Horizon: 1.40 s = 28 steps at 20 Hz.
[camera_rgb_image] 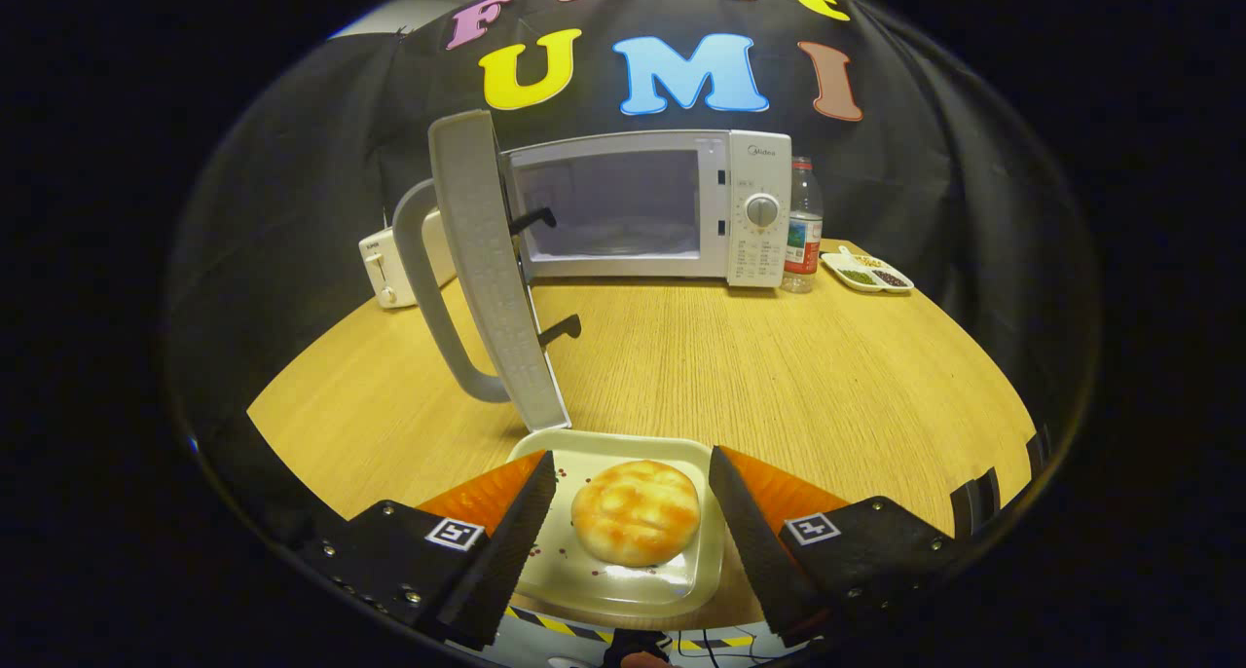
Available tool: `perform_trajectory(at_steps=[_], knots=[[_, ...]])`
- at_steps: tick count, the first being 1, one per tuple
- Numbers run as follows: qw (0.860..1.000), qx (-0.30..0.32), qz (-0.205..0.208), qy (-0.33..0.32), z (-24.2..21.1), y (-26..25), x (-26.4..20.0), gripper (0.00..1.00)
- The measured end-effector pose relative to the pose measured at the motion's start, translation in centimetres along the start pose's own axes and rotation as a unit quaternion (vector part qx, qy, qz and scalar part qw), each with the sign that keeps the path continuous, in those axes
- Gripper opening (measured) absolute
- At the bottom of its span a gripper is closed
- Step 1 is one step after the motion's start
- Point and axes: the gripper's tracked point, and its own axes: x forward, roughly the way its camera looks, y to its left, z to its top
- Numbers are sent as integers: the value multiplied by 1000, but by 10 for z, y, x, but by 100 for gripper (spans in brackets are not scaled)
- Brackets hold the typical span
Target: Open the microwave, put the food inside, and close the microwave door.
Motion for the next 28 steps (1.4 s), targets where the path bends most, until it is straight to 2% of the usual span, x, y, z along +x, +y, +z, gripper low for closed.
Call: perform_trajectory(at_steps=[5,9,13,14,21,28], knots=[[999,13,-2,40,-25,1,11,97],[999,16,-6,44,-24,-2,14,97],[999,31,6,40,-19,-3,12,77],[999,32,10,35,-15,-2,12,77],[998,51,28,-30,54,-5,1,77],[993,73,40,-85,134,-11,16,77]])
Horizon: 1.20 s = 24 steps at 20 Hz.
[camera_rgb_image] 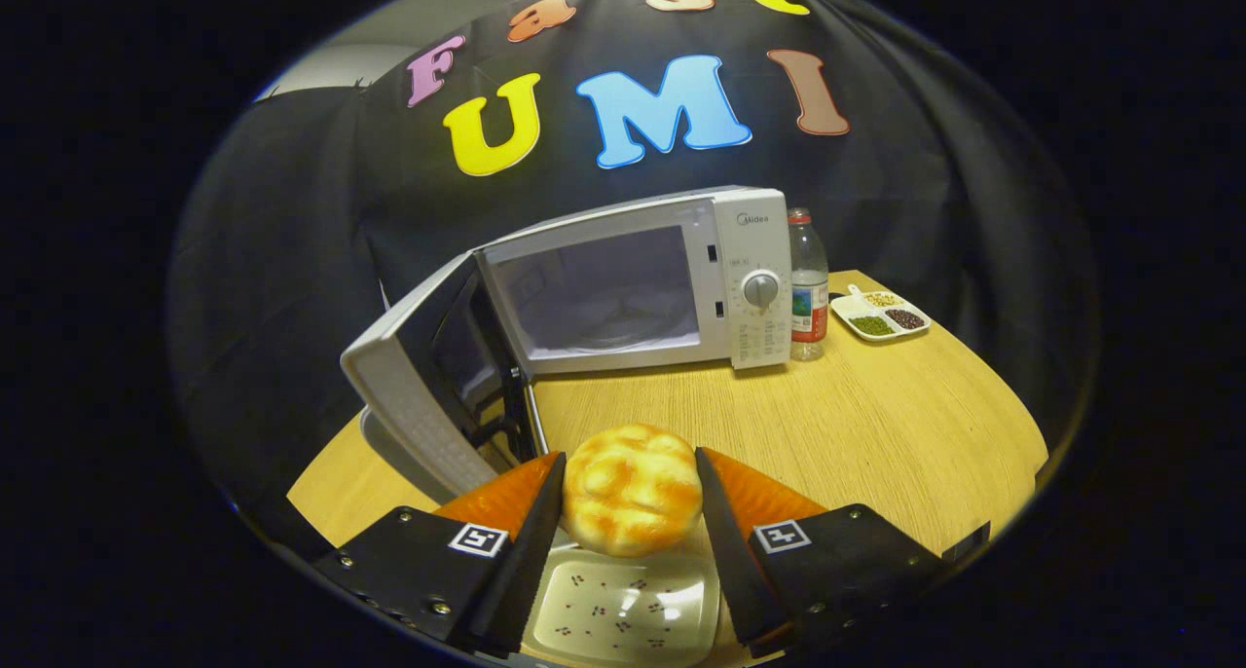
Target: Open the microwave, put the food inside, and close the microwave door.
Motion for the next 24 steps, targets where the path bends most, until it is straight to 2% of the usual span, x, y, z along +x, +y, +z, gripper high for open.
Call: perform_trajectory(at_steps=[7,13,24], knots=[[999,22,38,-29,54,18,51,77],[997,31,64,-36,77,26,104,77],[994,64,80,-33,74,24,201,77]])
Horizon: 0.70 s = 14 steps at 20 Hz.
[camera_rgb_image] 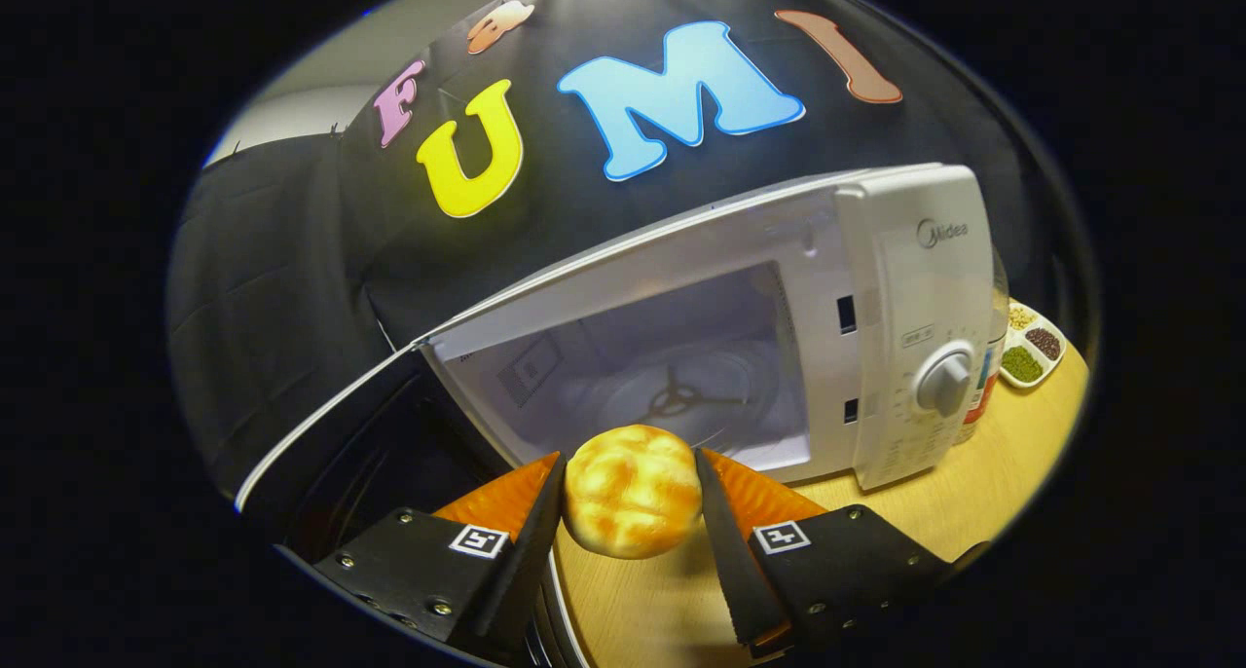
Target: Open the microwave, put the food inside, and close the microwave door.
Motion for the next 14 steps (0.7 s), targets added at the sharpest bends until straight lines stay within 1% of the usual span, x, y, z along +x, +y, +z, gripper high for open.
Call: perform_trajectory(at_steps=[5,14], knots=[[1000,21,-3,-18,-7,-1,39,77],[998,27,-19,-55,-2,-5,95,76]])
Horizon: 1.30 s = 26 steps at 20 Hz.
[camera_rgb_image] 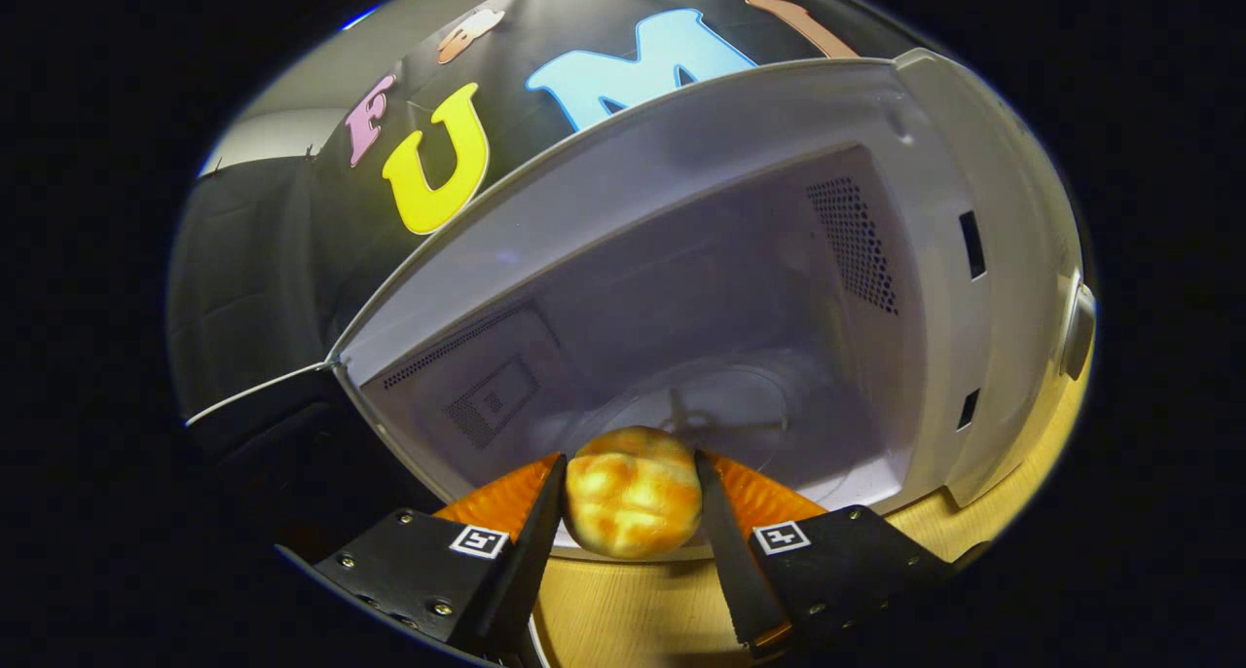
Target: Open the microwave, put the food inside, and close the microwave door.
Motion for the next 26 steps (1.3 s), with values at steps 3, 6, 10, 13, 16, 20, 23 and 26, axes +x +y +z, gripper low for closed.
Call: perform_trajectory(at_steps=[3,6,10,13,16,20,23,26], knots=[[1000,-10,-20,-3,-4,-6,12,77],[999,-23,-42,-10,-4,-14,20,78],[997,-47,-55,-3,-8,-18,17,90],[997,-68,-48,-3,-1,-16,5,97],[995,-85,-43,-20,19,-15,-15,97],[994,-99,-37,-34,40,-9,-59,97],[992,-115,-36,-47,55,-4,-104,97],[990,-123,-26,-56,66,9,-154,97]])
